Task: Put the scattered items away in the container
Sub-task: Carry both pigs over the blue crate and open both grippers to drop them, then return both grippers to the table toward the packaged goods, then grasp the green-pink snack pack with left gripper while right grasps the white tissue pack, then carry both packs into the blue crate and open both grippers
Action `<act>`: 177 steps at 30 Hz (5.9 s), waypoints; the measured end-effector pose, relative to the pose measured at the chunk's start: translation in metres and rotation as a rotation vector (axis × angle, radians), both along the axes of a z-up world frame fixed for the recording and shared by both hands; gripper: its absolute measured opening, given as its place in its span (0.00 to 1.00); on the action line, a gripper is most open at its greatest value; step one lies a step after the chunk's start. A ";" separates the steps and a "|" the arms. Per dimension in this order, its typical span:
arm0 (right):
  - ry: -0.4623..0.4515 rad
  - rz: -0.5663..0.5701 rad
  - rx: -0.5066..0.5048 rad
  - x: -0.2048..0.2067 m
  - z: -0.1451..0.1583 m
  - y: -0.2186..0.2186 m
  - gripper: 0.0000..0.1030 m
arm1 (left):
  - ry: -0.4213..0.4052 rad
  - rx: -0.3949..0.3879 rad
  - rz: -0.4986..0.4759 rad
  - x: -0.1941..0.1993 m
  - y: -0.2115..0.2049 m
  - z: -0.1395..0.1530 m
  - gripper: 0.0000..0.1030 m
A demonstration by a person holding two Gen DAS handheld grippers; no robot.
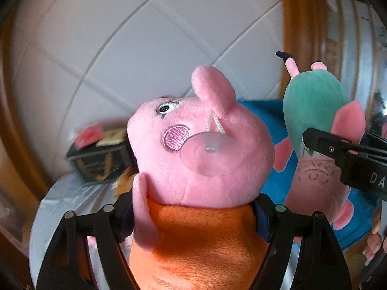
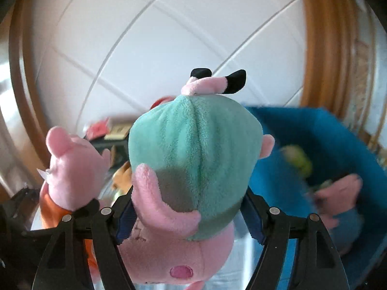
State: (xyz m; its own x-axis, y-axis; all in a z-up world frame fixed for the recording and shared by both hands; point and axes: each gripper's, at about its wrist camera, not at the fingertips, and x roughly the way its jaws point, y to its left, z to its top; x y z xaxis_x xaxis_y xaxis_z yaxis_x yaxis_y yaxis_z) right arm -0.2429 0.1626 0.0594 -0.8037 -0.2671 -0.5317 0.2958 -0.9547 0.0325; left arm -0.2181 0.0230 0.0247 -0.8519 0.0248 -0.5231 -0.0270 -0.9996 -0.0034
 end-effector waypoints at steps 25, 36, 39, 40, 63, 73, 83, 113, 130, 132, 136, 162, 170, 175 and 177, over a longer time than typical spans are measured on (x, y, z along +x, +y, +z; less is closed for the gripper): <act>-0.282 -0.054 0.225 -0.106 -0.089 0.410 0.76 | -0.353 -0.066 -0.021 -0.092 0.378 -0.056 0.78; -0.214 -0.028 0.146 -0.076 -0.073 0.419 1.00 | -0.280 -0.069 0.043 -0.054 0.365 -0.042 0.78; -0.192 -0.024 0.108 -0.066 -0.063 0.412 1.00 | -0.244 -0.047 0.058 -0.039 0.349 -0.034 0.78; -0.183 -0.023 0.094 -0.062 -0.059 0.409 1.00 | -0.229 -0.038 0.062 -0.033 0.343 -0.031 0.78; 0.005 0.222 -0.055 0.039 -0.025 0.043 1.00 | -0.194 0.082 0.390 0.085 -0.073 -0.079 0.79; -0.229 0.264 0.005 0.011 -0.113 -0.104 1.00 | -0.338 0.134 0.533 0.094 -0.211 -0.152 0.79; -0.400 0.330 0.097 -0.035 -0.231 -0.201 1.00 | -0.426 0.206 0.588 0.034 -0.279 -0.250 0.79; -0.514 0.288 0.185 -0.118 -0.331 -0.301 1.00 | -0.549 0.028 0.465 -0.072 -0.309 -0.326 0.85; -0.491 0.327 0.166 -0.102 -0.323 -0.295 0.87 | -0.497 0.048 0.468 -0.049 -0.296 -0.326 0.65; -0.473 0.334 0.165 -0.093 -0.313 -0.293 0.86 | -0.483 0.062 0.468 -0.037 -0.292 -0.318 0.62; -0.424 0.329 0.153 -0.071 -0.287 -0.281 0.86 | -0.430 0.060 0.469 -0.010 -0.282 -0.290 0.50; -0.528 0.320 0.260 -0.053 -0.345 -0.272 1.00 | -0.542 0.094 0.483 -0.001 -0.280 -0.350 0.77; -0.471 0.341 0.245 -0.042 -0.320 -0.270 0.87 | -0.450 0.057 0.484 0.019 -0.260 -0.304 0.69; -0.390 0.334 0.208 -0.027 -0.264 -0.255 0.87 | -0.362 0.031 0.472 0.036 -0.247 -0.242 0.69; -0.356 0.327 0.200 -0.022 -0.238 -0.248 0.87 | -0.326 0.025 0.463 0.041 -0.241 -0.217 0.69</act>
State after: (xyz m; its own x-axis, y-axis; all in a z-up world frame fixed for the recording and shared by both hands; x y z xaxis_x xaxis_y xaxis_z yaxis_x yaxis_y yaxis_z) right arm -0.2644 -0.0858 -0.1783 -0.4554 -0.3392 -0.8231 0.5834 -0.8121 0.0119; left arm -0.1773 -0.2181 -0.1925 -0.5716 -0.2974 -0.7647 0.4207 -0.9064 0.0381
